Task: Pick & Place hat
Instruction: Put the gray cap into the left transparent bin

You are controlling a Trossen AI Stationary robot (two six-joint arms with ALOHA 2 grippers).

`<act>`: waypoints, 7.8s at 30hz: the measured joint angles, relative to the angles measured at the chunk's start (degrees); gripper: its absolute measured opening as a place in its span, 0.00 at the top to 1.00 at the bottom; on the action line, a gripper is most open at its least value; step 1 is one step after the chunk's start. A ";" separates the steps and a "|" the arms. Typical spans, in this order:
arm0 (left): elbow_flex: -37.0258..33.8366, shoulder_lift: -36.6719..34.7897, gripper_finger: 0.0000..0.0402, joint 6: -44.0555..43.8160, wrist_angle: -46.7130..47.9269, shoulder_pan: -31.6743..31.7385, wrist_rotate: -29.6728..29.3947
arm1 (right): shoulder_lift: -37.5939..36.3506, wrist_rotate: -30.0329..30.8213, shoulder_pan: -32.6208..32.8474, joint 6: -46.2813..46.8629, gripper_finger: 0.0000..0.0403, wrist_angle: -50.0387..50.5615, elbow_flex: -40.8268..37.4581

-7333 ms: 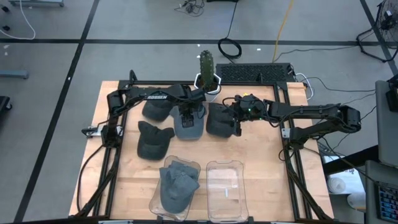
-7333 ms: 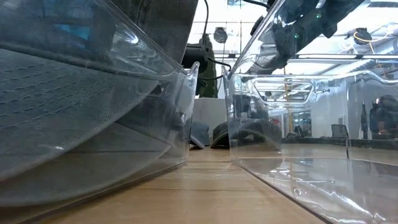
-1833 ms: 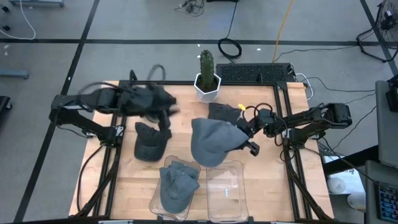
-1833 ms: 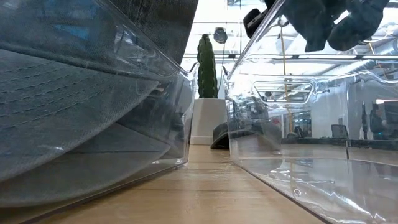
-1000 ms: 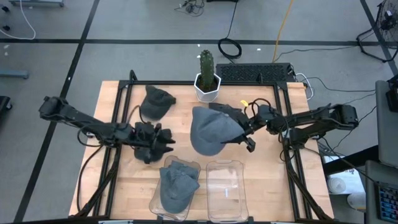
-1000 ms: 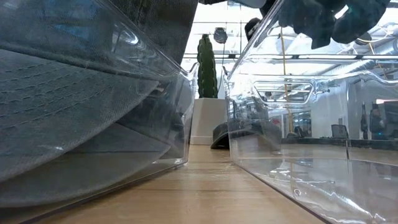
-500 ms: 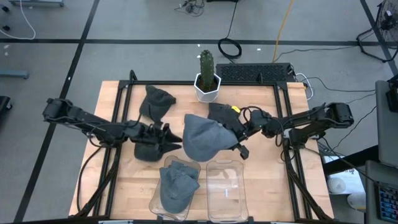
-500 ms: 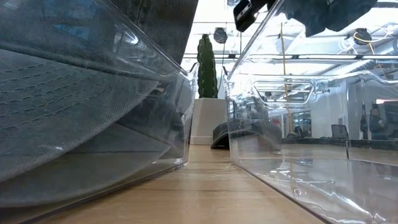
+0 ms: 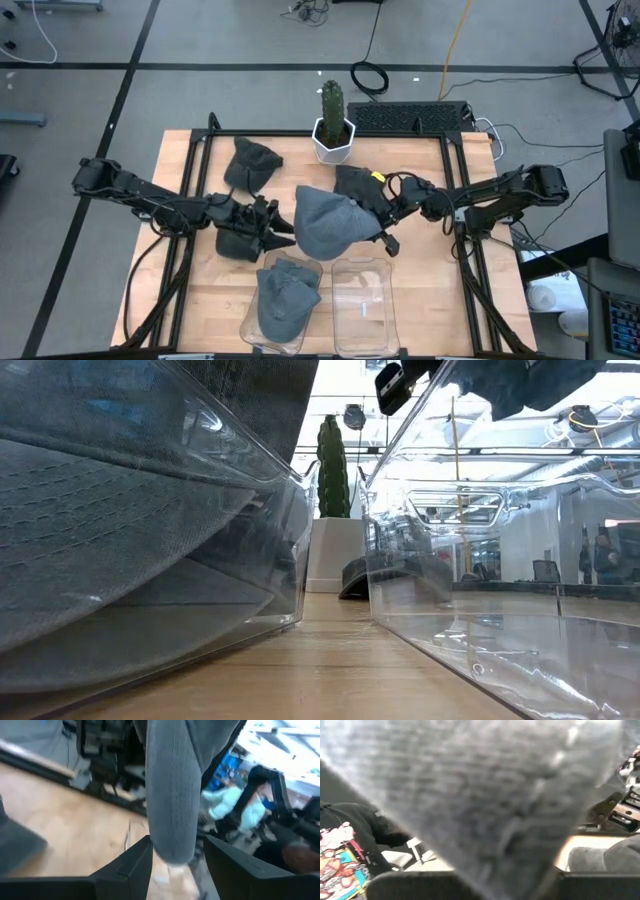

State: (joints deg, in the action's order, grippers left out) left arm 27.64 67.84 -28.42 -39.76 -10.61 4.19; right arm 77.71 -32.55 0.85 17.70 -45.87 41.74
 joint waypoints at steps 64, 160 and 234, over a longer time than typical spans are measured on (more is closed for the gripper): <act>-0.02 -2.68 0.54 5.29 -9.98 7.48 -12.10 | 0.24 28.06 1.47 -20.05 1.00 -15.17 0.00; 24.05 24.45 0.98 24.08 -30.80 -37.66 -74.33 | -22.28 47.48 -0.18 -25.41 0.81 24.91 -0.04; 2.51 21.34 0.98 23.42 -43.50 -18.58 -39.66 | 13.54 -27.57 -17.31 3.66 0.40 46.77 36.24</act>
State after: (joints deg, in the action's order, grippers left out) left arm 30.15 89.18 -5.00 -83.27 -29.19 -35.47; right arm 91.26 -60.12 -16.45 21.37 0.90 77.97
